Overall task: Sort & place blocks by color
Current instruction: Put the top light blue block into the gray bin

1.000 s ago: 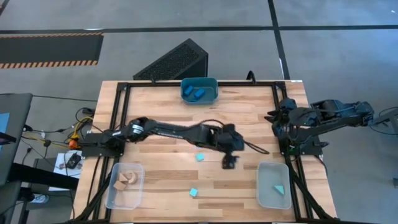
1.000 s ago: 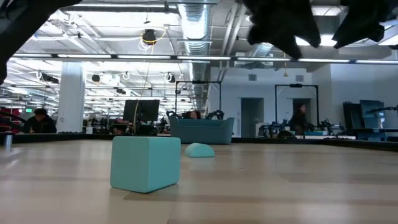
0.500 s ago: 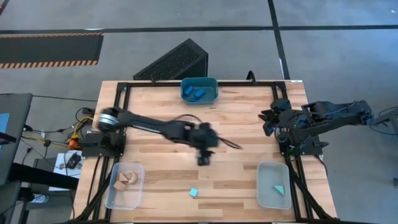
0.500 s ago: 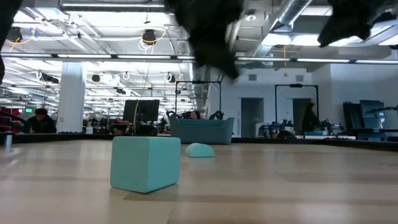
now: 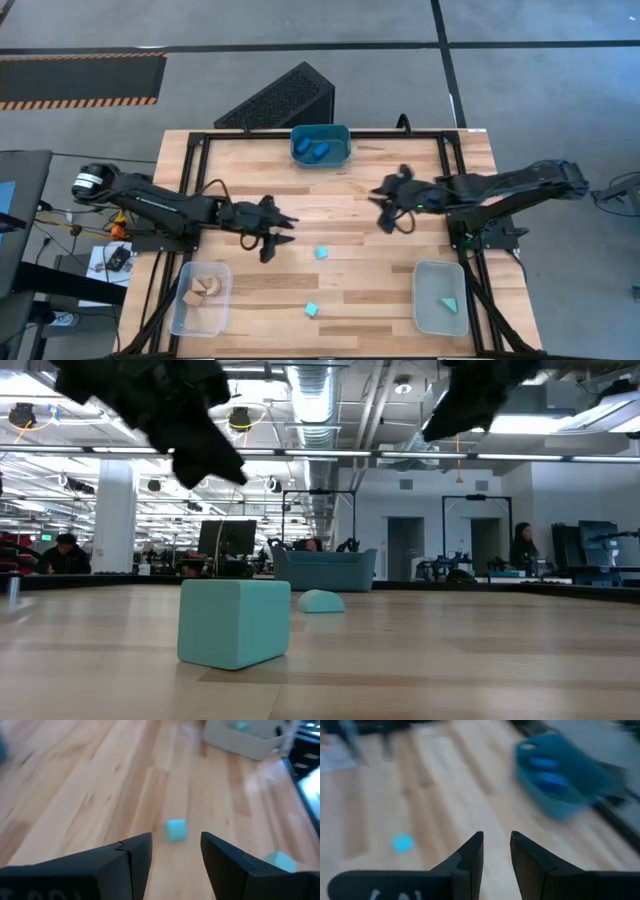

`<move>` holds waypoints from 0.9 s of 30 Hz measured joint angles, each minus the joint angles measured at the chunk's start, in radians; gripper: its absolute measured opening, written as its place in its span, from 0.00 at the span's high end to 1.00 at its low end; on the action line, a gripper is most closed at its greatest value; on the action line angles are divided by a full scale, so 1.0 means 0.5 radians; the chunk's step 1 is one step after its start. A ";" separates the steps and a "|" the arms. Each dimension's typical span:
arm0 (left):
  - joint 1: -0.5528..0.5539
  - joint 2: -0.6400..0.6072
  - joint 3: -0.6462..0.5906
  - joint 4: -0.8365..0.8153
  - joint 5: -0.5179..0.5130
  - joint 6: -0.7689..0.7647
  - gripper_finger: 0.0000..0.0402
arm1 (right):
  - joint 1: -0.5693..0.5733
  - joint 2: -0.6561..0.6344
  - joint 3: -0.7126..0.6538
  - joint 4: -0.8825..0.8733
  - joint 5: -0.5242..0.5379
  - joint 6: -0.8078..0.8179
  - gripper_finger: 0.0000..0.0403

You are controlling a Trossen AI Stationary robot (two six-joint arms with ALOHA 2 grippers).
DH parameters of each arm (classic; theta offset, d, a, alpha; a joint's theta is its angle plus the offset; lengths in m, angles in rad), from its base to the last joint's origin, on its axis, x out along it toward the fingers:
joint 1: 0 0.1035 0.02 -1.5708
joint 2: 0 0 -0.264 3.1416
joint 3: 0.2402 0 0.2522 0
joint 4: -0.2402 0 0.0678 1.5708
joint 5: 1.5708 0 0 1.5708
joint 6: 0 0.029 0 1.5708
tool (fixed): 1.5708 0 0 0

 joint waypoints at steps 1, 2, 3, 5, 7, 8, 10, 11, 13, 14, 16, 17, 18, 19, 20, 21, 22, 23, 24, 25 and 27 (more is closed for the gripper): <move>-0.010 -0.039 -0.019 -0.050 -0.041 -0.040 0.61 | -0.008 0.071 0.000 0.131 -0.080 -0.029 0.71; -0.023 -0.082 -0.032 -0.123 -0.079 -0.093 0.61 | -0.015 0.137 0.004 0.272 -0.169 -0.058 0.71; -0.030 -0.114 -0.036 -0.262 -0.111 -0.155 0.61 | -0.019 0.190 0.002 0.354 -0.244 -0.079 0.71; -0.035 -0.133 -0.040 -0.560 -0.123 -0.251 0.61 | -0.029 0.321 0.003 0.551 -0.371 -0.084 0.71; -0.065 -0.140 -0.048 -0.771 -0.127 -0.295 0.61 | -0.037 0.459 0.003 0.677 -0.480 -0.088 0.71; -0.089 -0.141 -0.046 -0.792 -0.128 -0.294 0.61 | -0.039 0.540 0.003 0.757 -0.538 -0.118 0.71; -0.141 -0.142 -0.040 -0.844 -0.145 -0.254 0.61 | -0.038 0.695 -0.001 0.869 -0.628 -0.214 0.70; -0.165 -0.141 -0.041 -0.856 -0.159 -0.238 0.61 | -0.037 0.779 0.001 0.959 -0.664 -0.275 0.70; -0.204 -0.141 -0.041 -0.842 -0.196 -0.218 0.61 | -0.020 0.914 0.000 1.039 -0.754 -0.364 0.67; -0.220 -0.141 -0.041 -0.838 -0.213 -0.208 0.61 | -0.012 0.982 0.005 1.089 -0.797 -0.380 0.66; -0.245 -0.141 -0.041 -0.844 -0.228 -0.206 0.61 | 0.004 1.104 0.034 1.095 -0.854 -0.376 0.62; -0.250 -0.141 -0.041 -0.845 -0.228 -0.216 0.60 | 0.010 1.157 0.051 1.085 -0.881 -0.367 0.59; -0.254 -0.141 -0.041 -0.847 -0.226 -0.227 0.59 | 0.014 1.213 0.076 1.098 -0.905 -0.357 0.57; -0.256 -0.141 -0.041 -0.858 -0.218 -0.229 0.58 | 0.017 1.261 0.097 1.096 -0.920 -0.351 0.54; -0.261 -0.141 -0.041 -0.866 -0.210 -0.230 0.56 | 0.018 1.309 0.122 1.097 -0.923 -0.351 0.50; -0.268 -0.140 -0.041 -0.868 -0.210 -0.230 0.54 | 0.018 1.357 0.151 1.102 -0.924 -0.357 0.47; -0.272 -0.140 -0.041 -0.872 -0.209 -0.228 0.53 | 0.018 1.399 0.176 1.093 -0.924 -0.385 0.44; -0.279 -0.140 -0.041 -0.878 -0.209 -0.217 0.51 | 0.018 1.442 0.209 1.085 -0.924 -0.424 0.41; -0.282 -0.140 -0.041 -0.880 -0.207 -0.206 0.49 | 0.018 1.484 0.247 1.084 -0.923 -0.461 0.39; -0.285 -0.140 -0.041 -0.877 -0.205 -0.198 0.47 | 0.018 1.520 0.281 1.060 -0.922 -0.487 0.37; -0.291 -0.140 -0.041 -0.851 -0.169 -0.169 0.44 | 0.012 1.587 0.358 0.990 -0.927 -0.496 0.35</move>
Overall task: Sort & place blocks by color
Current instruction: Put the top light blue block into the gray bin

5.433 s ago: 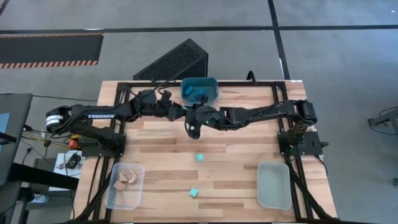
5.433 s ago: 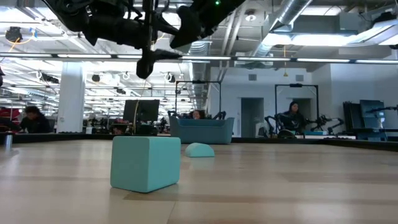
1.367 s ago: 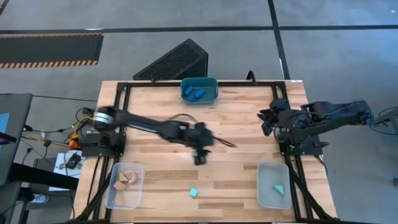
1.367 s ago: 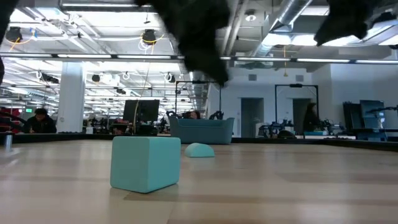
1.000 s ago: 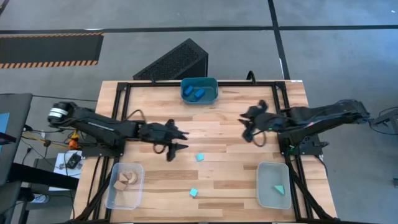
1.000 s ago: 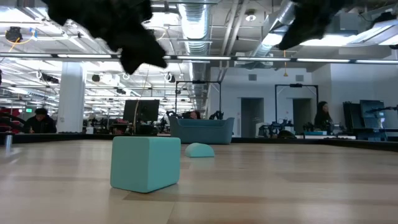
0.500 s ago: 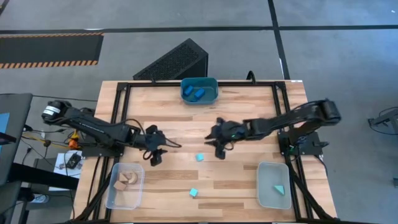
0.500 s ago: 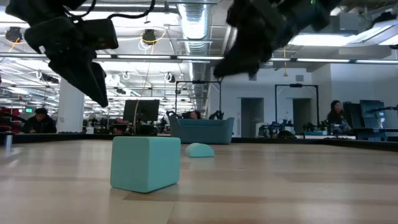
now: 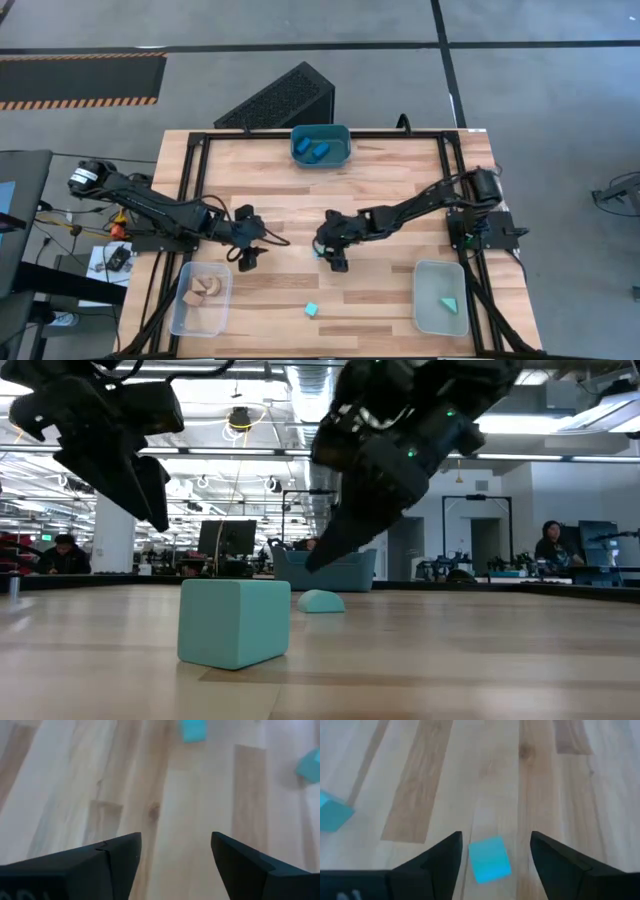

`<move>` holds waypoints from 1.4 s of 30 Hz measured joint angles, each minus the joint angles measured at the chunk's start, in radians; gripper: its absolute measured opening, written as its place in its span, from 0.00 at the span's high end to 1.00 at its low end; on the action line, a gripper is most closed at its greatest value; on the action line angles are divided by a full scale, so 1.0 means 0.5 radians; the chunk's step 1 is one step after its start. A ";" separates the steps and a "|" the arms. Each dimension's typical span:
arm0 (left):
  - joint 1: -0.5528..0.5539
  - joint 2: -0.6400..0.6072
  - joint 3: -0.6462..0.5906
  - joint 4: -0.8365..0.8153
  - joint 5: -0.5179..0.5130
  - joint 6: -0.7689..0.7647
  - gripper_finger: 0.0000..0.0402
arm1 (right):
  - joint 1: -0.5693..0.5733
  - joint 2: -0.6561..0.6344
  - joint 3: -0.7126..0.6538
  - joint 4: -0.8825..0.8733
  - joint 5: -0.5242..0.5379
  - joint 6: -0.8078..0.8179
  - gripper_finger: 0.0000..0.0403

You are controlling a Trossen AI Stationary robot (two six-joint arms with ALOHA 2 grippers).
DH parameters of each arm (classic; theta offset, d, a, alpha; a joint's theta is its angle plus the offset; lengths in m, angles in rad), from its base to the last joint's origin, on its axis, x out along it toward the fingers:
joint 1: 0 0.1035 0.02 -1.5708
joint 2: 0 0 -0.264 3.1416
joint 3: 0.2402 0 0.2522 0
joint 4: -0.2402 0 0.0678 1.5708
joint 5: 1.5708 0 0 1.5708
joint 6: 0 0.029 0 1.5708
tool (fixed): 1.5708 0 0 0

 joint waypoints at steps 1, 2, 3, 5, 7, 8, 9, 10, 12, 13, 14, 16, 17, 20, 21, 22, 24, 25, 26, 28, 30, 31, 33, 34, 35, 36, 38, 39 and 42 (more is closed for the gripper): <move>-0.003 0.000 0.000 0.026 0.023 0.027 0.43 | -0.008 0.034 0.035 -0.052 -0.019 -0.002 0.35; -0.006 0.000 0.000 0.053 0.035 0.046 0.42 | -0.016 0.071 0.067 -0.109 -0.051 -0.005 0.35; -0.012 0.001 0.000 0.083 0.041 0.067 0.42 | -0.023 0.103 0.090 -0.165 -0.079 -0.005 0.35; -0.019 0.001 0.000 0.144 0.044 0.105 0.42 | -0.028 0.165 0.124 -0.250 -0.130 -0.015 0.35; -0.019 0.001 0.000 0.205 0.044 0.142 0.43 | -0.030 0.197 0.159 -0.301 -0.145 -0.046 0.35; -0.019 0.001 0.000 0.235 0.042 0.155 0.43 | -0.026 0.210 0.167 -0.312 -0.138 -0.066 0.35; -0.019 0.001 0.000 0.263 0.037 0.165 0.44 | -0.022 0.220 0.174 -0.322 -0.136 -0.067 0.36; -0.019 0.001 0.000 0.294 0.014 0.167 0.44 | -0.023 0.220 0.174 -0.322 -0.130 -0.065 0.37; -0.016 0.001 0.000 0.360 -0.054 0.156 0.45 | -0.023 0.222 0.174 -0.321 -0.129 -0.055 0.41; -0.014 0.001 0.000 0.402 -0.084 0.141 0.45 | -0.023 0.220 0.174 -0.320 -0.127 -0.029 0.44; -0.006 0.001 0.000 0.446 -0.112 0.123 0.45 | -0.025 0.212 0.173 -0.323 -0.124 0.012 0.47; 0.014 0.001 0.000 0.531 -0.131 0.100 0.45 | -0.031 0.187 0.169 -0.345 -0.128 0.105 0.56; 0.028 0.001 0.000 0.572 -0.132 0.097 0.45 | -0.038 0.170 0.167 -0.356 -0.136 0.145 0.60; 0.093 0.001 0.000 0.670 -0.131 0.063 0.45 | -0.045 0.106 0.160 -0.378 -0.154 0.220 0.72; 0.126 0.001 0.000 0.698 -0.132 0.005 0.45 | -0.052 0.078 0.160 -0.372 -0.157 0.220 0.73; 0.163 0.002 0.000 0.725 -0.133 -0.072 0.45 | -0.056 0.045 0.161 -0.374 -0.162 0.216 0.73; 0.233 0.002 0.000 0.788 -0.137 -0.255 0.45 | -0.071 -0.033 0.161 -0.406 -0.159 0.189 0.73; 0.267 0.002 0.000 0.821 -0.138 -0.347 0.45 | -0.078 -0.071 0.161 -0.423 -0.155 0.163 0.73; 0.296 0.002 0.000 0.860 -0.139 -0.438 0.45 | -0.081 -0.110 0.162 -0.429 -0.144 0.149 0.72; 0.342 0.002 0.000 0.957 -0.139 -0.594 0.45 | -0.085 -0.214 0.161 -0.496 -0.051 0.137 0.68; 0.388 0.002 0.000 1.056 -0.132 -0.764 0.45 | -0.083 -0.330 0.163 -0.537 0.089 0.105 0.64; 0.411 0.003 0.000 1.106 -0.118 -0.868 0.45 | -0.072 -0.392 0.163 -0.587 0.161 0.067 0.63; 0.460 0.033 0.002 1.242 -0.076 -1.072 0.45 | -0.057 -0.497 0.164 -0.605 0.291 -0.032 0.63; 0.479 0.045 0.001 1.292 -0.045 -1.162 0.45 | -0.050 -0.548 0.164 -0.627 0.351 -0.082 0.63; 0.494 0.075 -0.001 1.387 -0.033 -1.230 0.45 | -0.047 -0.589 0.164 -0.622 0.386 -0.131 0.63; 0.507 0.115 0.004 1.522 -0.001 -1.275 0.45 | -0.047 -0.627 0.164 -0.613 0.394 -0.180 0.64; 0.531 0.205 0.002 1.755 0.055 -1.330 0.45 | -0.047 -0.680 0.164 -0.613 0.398 -0.254 0.64; 0.542 0.265 0.009 1.900 0.104 -1.353 0.45 | -0.051 -0.697 0.166 -0.605 0.415 -0.266 0.64; 0.567 0.461 0.062 2.175 0.209 -1.418 0.45 | -0.063 -0.730 0.164 -0.620 0.493 -0.299 0.62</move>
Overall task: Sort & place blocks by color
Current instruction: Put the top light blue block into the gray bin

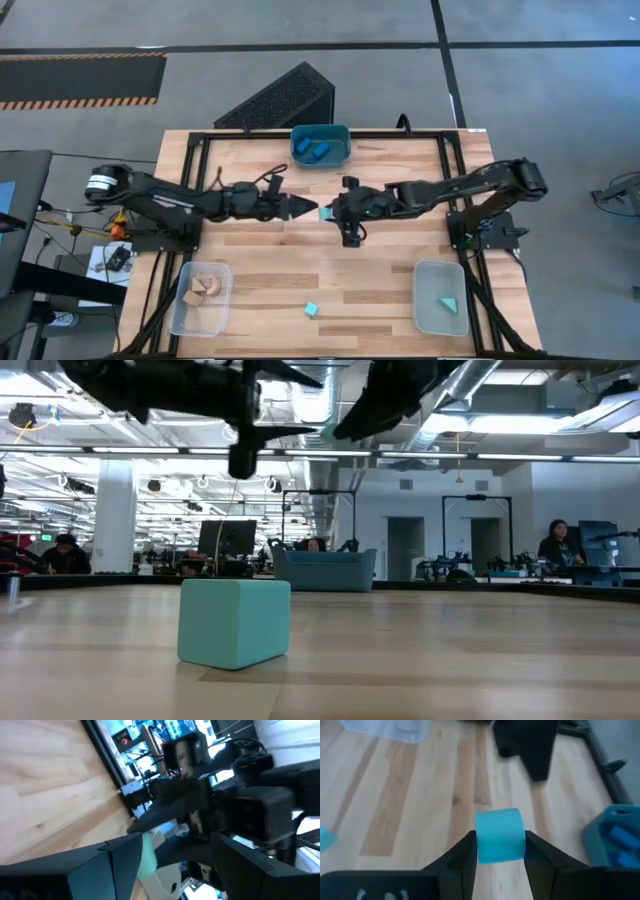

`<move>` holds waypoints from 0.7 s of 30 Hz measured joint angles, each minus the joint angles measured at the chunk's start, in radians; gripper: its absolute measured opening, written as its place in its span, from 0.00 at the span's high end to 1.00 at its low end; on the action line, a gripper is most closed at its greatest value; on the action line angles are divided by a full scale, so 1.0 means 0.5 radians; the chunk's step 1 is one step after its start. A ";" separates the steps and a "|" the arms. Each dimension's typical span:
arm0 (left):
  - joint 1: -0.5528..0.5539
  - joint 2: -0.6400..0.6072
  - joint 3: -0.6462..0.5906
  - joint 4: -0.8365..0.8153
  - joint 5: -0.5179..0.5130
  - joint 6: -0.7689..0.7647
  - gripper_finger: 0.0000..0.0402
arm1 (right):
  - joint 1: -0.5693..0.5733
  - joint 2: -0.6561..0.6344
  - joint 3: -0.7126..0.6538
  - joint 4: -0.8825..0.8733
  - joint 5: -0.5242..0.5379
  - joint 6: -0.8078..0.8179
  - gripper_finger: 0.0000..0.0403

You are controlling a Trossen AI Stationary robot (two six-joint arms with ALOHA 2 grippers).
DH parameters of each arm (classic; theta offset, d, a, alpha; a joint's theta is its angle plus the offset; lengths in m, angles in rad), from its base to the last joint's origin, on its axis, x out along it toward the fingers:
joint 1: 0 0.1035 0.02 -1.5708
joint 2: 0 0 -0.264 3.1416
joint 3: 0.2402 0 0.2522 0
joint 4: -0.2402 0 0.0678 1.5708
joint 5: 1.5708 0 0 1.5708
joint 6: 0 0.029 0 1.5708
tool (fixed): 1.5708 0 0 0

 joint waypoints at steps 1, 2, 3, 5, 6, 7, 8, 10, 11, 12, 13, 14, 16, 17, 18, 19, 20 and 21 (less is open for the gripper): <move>0.002 0.060 0.020 0.031 0.013 -0.029 0.45 | -0.001 -0.011 0.000 0.001 0.010 -0.019 0.62; 0.002 0.117 0.050 0.042 0.014 -0.062 0.45 | -0.003 -0.023 0.000 -0.018 0.026 -0.043 0.62; 0.002 0.164 0.073 0.042 0.014 -0.100 0.45 | -0.003 -0.026 -0.001 -0.038 0.051 -0.060 0.61; 0.003 0.244 0.110 0.040 0.012 -0.168 0.45 | -0.001 -0.021 -0.006 -0.078 0.095 -0.091 0.62; 0.003 0.280 0.123 0.032 0.011 -0.187 0.45 | 0.000 -0.019 -0.007 -0.093 0.101 -0.104 0.62; 0.003 0.316 0.139 0.030 0.010 -0.192 0.45 | 0.001 -0.020 -0.006 -0.105 0.102 -0.110 0.62; 0.003 0.333 0.148 0.021 0.013 -0.194 0.45 | 0.001 -0.022 -0.005 -0.103 0.101 -0.111 0.63; 0.002 0.340 0.166 -0.001 0.007 -0.199 0.45 | 0.003 -0.023 0.000 -0.130 0.106 -0.113 0.63; 0.001 0.348 0.174 0.003 0.005 -0.199 0.45 | 0.006 -0.024 0.002 -0.152 0.118 -0.117 0.63; 0.001 0.349 0.172 -0.007 0.010 -0.199 0.45 | 0.009 -0.023 0.002 -0.159 0.129 -0.123 0.63; 0.004 0.351 0.170 -0.007 0.012 -0.199 0.45 | 0.012 -0.022 0.002 -0.166 0.141 -0.131 0.63; 0.006 0.351 0.170 0.007 0.012 -0.201 0.45 | 0.015 -0.022 0.002 -0.163 0.166 -0.142 0.63; 0.010 0.350 0.172 0.013 0.012 -0.212 0.45 | 0.015 -0.035 0.002 -0.171 0.200 -0.184 0.62; 0.016 0.350 0.171 0.001 0.012 -0.214 0.45 | 0.015 -0.043 0.002 -0.171 0.216 -0.207 0.62; 0.022 0.351 0.169 0.002 0.012 -0.214 0.45 | 0.015 -0.045 0.002 -0.155 0.220 -0.225 0.63; 0.023 0.351 0.169 0.010 0.012 -0.214 0.45 | 0.015 -0.047 0.003 -0.156 0.220 -0.231 0.63; 0.027 0.351 0.170 0.018 0.012 -0.214 0.45 | 0.013 -0.053 0.002 -0.171 0.220 -0.232 0.63; 0.030 0.351 0.170 0.017 0.011 -0.214 0.45 | 0.009 -0.059 0.001 -0.175 0.220 -0.234 0.63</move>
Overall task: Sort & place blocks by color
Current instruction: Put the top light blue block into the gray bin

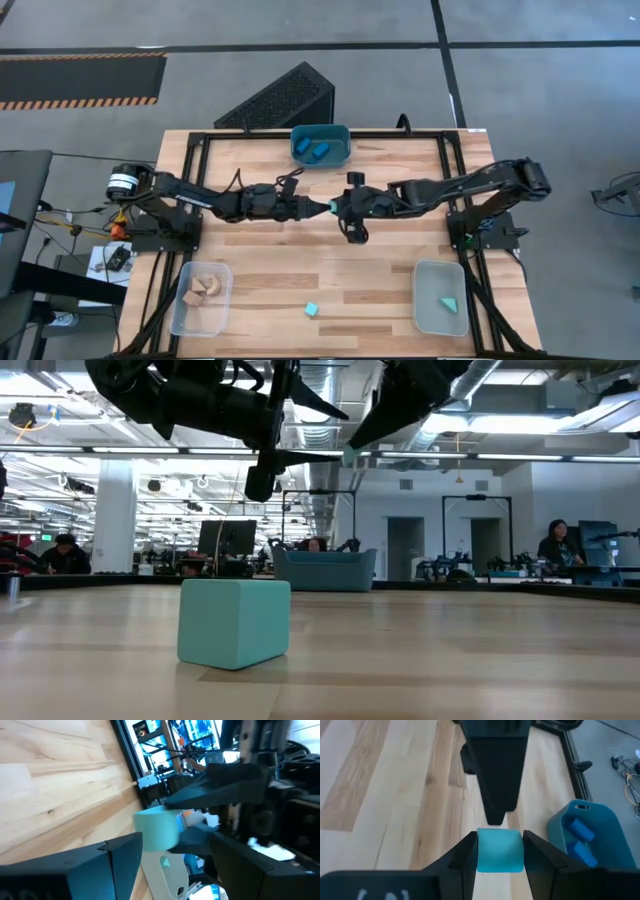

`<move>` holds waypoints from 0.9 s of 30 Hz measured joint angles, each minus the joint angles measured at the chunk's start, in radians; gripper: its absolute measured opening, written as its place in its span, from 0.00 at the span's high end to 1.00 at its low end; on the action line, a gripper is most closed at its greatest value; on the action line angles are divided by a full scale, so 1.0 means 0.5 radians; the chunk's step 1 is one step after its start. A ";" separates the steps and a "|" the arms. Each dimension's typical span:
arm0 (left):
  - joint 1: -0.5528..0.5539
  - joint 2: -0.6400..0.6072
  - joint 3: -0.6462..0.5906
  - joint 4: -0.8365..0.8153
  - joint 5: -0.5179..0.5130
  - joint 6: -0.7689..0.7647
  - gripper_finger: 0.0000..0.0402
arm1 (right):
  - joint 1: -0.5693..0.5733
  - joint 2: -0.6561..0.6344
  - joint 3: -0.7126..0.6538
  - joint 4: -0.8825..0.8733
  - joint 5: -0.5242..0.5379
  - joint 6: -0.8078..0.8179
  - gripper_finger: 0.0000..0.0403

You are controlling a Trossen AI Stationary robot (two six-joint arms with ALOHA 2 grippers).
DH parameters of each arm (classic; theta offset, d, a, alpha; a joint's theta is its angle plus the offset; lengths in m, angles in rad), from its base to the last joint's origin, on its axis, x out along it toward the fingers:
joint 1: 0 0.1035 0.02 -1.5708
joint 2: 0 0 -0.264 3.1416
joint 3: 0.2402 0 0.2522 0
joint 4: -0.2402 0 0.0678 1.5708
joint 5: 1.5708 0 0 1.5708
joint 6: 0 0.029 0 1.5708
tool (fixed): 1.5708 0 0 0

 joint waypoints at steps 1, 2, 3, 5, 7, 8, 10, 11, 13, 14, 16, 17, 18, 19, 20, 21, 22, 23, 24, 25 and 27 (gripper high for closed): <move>0.005 0.000 0.000 -0.005 0.001 0.000 0.45 | -0.006 -0.004 0.001 0.019 0.001 -0.006 0.64; 0.011 0.000 0.000 -0.009 0.004 -0.004 0.45 | -0.010 -0.006 0.001 0.034 0.001 -0.014 0.64; 0.017 0.000 0.000 -0.005 0.017 -0.010 0.45 | -0.011 -0.007 0.001 0.035 0.001 -0.029 0.64; 0.041 0.000 0.000 0.005 0.047 -0.018 0.45 | -0.011 -0.027 -0.001 0.020 0.014 -0.048 0.63; 0.071 0.000 0.000 0.007 0.085 -0.018 0.45 | -0.011 -0.041 0.003 0.065 0.061 -0.078 0.63; 0.088 0.000 0.000 0.008 0.112 -0.019 0.45 | -0.011 -0.046 0.005 0.074 0.081 -0.094 0.63; 0.128 0.000 -0.001 0.018 0.167 -0.021 0.45 | -0.012 -0.067 -0.002 0.047 0.123 -0.119 0.63; 0.149 -0.001 -0.001 0.020 0.195 -0.019 0.45 | -0.017 -0.078 -0.001 0.074 0.140 -0.133 0.63; 0.193 -0.001 -0.002 0.035 0.253 -0.014 0.45 | -0.033 -0.111 0.001 0.092 0.144 -0.150 0.63; 0.216 -0.001 -0.002 0.055 0.274 -0.014 0.45 | -0.045 -0.123 0.001 0.099 0.148 -0.153 0.64; 0.258 -0.001 -0.002 0.115 0.317 -0.011 0.45 | -0.070 -0.130 0.001 0.141 0.149 -0.154 0.64; 0.274 0.000 -0.002 0.160 0.334 -0.011 0.45 | -0.082 -0.132 0.001 0.169 0.147 -0.155 0.63; 0.287 0.001 -0.002 0.209 0.341 -0.006 0.45 | -0.093 -0.134 0.001 0.203 0.146 -0.155 0.63; 0.297 0.001 -0.002 0.242 0.352 0.010 0.45 | -0.102 -0.135 0.001 0.252 0.135 -0.154 0.63; 0.304 0.001 -0.002 0.269 0.357 0.032 0.45 | -0.113 -0.136 0.001 0.295 0.103 -0.154 0.62; 0.311 0.002 -0.001 0.289 0.364 0.053 0.45 | -0.122 -0.136 0.001 0.328 0.064 -0.154 0.62; 0.314 0.002 -0.001 0.308 0.368 0.067 0.45 | -0.134 -0.136 0.000 0.365 0.029 -0.149 0.62; 0.318 0.002 0.003 0.334 0.377 0.077 0.45 | -0.145 -0.134 0.000 0.404 -0.004 -0.142 0.62; 0.321 0.002 0.009 0.362 0.400 0.086 0.45 | -0.150 -0.130 0.000 0.444 -0.018 -0.137 0.62; 0.327 0.002 0.016 0.394 0.431 0.101 0.45 | -0.155 -0.127 0.000 0.481 -0.019 -0.139 0.62; 0.329 0.004 0.028 0.433 0.464 0.167 0.46 | -0.161 -0.127 0.000 0.500 -0.021 -0.139 0.63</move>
